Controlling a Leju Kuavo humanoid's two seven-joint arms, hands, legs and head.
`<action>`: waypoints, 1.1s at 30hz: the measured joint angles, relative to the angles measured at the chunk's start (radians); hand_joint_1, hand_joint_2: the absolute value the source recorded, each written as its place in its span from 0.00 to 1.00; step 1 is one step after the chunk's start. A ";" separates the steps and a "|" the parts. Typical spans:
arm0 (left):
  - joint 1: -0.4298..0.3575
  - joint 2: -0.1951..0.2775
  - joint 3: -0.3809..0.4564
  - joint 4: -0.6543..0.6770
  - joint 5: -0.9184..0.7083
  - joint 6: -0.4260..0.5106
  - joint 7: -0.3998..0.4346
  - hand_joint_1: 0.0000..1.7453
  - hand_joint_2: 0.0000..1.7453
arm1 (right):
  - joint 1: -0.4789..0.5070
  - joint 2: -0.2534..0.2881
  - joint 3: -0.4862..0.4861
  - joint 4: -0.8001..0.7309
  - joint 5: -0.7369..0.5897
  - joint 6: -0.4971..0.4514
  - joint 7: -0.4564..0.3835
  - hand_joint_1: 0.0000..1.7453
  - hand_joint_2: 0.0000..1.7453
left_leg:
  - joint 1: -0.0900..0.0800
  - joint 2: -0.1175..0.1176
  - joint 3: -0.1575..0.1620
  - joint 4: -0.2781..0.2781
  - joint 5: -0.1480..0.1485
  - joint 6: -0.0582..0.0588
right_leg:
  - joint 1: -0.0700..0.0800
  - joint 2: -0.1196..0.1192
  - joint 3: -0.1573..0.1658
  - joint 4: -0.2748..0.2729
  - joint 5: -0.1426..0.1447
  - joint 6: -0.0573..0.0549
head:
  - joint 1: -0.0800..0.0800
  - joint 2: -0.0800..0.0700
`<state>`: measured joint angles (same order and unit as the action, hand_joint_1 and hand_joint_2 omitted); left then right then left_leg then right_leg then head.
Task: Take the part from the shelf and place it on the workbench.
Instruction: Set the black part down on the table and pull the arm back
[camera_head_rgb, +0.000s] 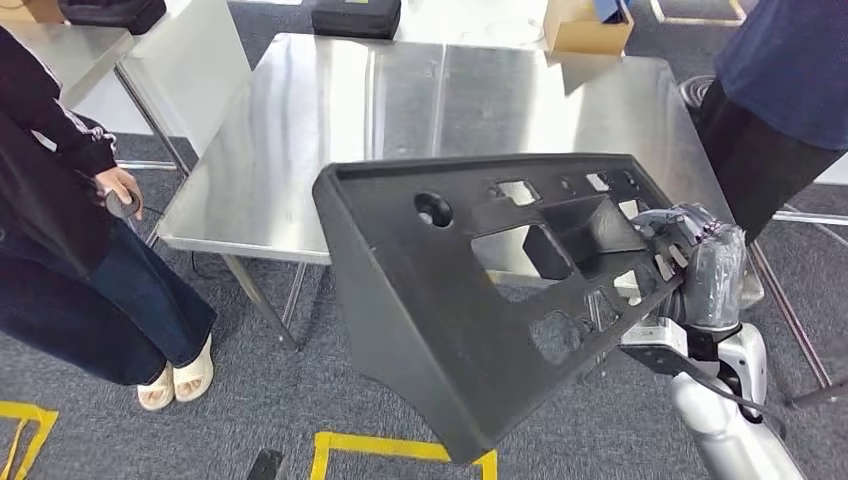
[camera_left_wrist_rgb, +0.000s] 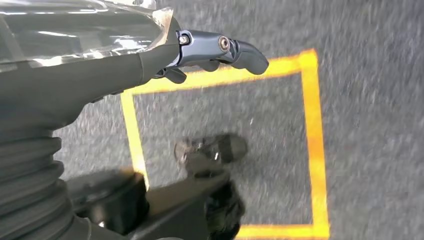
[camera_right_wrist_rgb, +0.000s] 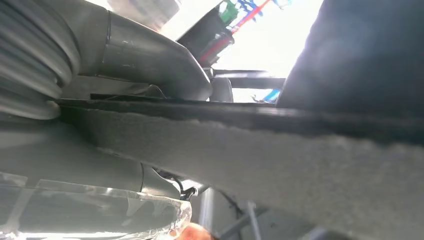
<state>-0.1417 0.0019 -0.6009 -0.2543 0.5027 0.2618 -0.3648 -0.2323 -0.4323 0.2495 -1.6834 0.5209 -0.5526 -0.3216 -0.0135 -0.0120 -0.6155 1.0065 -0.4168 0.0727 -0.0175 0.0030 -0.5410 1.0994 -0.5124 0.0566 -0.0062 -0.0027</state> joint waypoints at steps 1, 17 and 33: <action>-0.001 0.000 0.000 0.000 -0.001 0.000 0.000 0.00 1.00 | -0.006 0.000 0.001 0.001 -0.001 0.001 -0.001 1.00 1.00 | 0.000 0.000 0.008 -0.003 -0.005 0.004 | -0.002 -0.001 -0.035 0.054 -0.014 -0.002 | 0.000 0.000; -0.020 -0.014 -0.003 -0.010 -0.047 -0.006 0.015 0.00 1.00 | -0.197 0.050 0.100 0.049 -0.003 0.061 0.022 1.00 1.00 | 0.006 -0.002 -0.025 0.189 -0.118 -0.048 | -0.009 -0.003 -0.051 -0.090 0.071 -0.043 | -0.003 0.000; -0.028 -0.020 -0.006 -0.014 -0.072 -0.014 0.035 0.00 1.00 | -0.302 0.114 0.158 0.130 0.038 0.077 0.088 1.00 1.00 | 0.013 0.005 0.006 0.015 -0.020 0.000 | -0.006 -0.002 -0.067 0.114 -0.066 0.008 | 0.000 0.000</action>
<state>-0.1692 -0.0184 -0.6071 -0.2688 0.4302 0.2482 -0.3301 -0.5347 -0.3180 0.4075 -1.5532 0.5591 -0.4758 -0.2337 -0.0008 -0.0072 -0.6097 1.0216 -0.4367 0.0724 -0.0232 0.0013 -0.6082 1.2131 -0.5784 0.0646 -0.0061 -0.0027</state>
